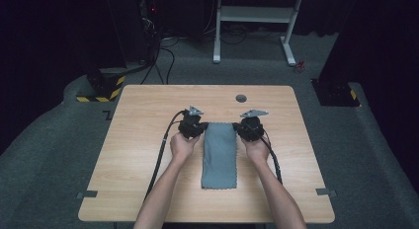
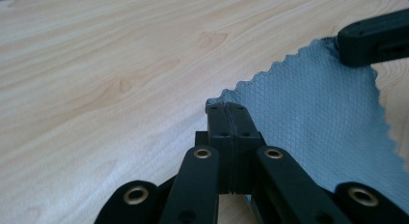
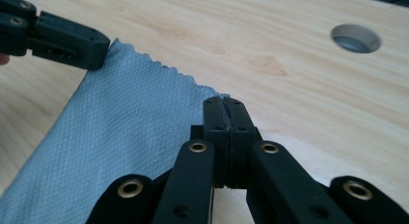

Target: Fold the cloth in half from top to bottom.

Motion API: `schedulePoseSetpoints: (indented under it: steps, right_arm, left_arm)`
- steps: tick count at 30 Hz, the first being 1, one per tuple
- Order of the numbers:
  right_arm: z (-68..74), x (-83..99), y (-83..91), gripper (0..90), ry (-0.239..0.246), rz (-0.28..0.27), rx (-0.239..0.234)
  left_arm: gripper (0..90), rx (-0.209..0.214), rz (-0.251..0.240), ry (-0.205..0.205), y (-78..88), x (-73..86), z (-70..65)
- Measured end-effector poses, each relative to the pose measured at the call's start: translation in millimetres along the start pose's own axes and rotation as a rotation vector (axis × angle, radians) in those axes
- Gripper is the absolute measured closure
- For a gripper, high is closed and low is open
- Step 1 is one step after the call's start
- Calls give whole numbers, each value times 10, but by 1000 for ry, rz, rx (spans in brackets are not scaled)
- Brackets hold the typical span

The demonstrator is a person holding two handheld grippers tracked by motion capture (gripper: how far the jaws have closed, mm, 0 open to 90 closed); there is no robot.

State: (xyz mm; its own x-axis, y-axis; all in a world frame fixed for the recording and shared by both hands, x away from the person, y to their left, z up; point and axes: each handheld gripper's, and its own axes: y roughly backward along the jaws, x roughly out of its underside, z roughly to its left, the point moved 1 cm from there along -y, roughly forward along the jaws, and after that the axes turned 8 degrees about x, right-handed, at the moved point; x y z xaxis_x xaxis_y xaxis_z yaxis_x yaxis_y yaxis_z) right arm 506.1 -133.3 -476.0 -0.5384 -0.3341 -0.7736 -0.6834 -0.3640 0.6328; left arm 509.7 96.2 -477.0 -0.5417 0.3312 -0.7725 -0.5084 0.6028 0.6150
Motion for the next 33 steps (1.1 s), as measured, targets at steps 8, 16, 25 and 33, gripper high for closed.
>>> schedulePoseSetpoints:
  steps: [8, 16, 25, 33]
  right_arm:
    - [-13, -43, 85, 898, 10, -21, 1]
    - [18, 87, 104, 897, 12, -27, -26]
    - [48, 165, 215, 898, 24, -38, -46]
    - [90, 199, 301, 897, 35, -56, -68]
  left_arm:
    - [900, 10, 8, -29, 45, -31, -40]
    - [899, 40, 4, -49, 117, 85, -85]
    - [899, 65, 0, -57, 182, 155, -160]
    - [900, 63, 3, -53, 241, 209, -211]
